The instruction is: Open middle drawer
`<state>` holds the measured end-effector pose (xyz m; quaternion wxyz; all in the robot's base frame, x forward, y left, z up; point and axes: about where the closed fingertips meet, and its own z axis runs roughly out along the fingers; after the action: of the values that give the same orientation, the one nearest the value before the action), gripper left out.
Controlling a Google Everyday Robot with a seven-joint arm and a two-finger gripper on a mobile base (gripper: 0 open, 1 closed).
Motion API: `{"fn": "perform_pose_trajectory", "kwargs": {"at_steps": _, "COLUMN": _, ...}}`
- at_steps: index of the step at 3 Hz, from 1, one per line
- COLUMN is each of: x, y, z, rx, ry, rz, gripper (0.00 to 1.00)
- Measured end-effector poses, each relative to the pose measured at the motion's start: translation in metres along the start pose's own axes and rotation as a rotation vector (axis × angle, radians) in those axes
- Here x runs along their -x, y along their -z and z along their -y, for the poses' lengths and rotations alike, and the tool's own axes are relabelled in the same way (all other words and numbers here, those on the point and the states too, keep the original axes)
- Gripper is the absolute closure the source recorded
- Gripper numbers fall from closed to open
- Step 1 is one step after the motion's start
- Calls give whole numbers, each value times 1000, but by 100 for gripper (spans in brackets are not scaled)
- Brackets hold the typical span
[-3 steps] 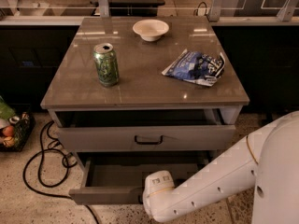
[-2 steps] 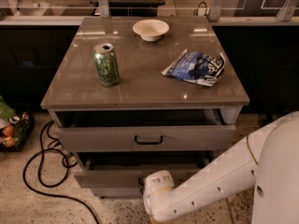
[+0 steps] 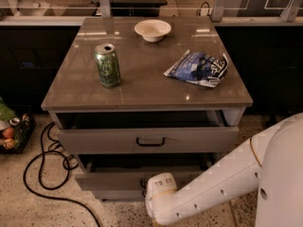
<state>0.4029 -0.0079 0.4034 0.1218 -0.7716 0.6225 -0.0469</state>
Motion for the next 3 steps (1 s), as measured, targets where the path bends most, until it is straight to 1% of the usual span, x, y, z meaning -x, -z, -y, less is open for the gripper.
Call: {"fn": "perform_pose_trajectory", "kwargs": {"at_steps": 3, "x": 0, "y": 1, "z": -1, "rx": 3, "ry": 1, "rz": 0, "gripper": 87}}
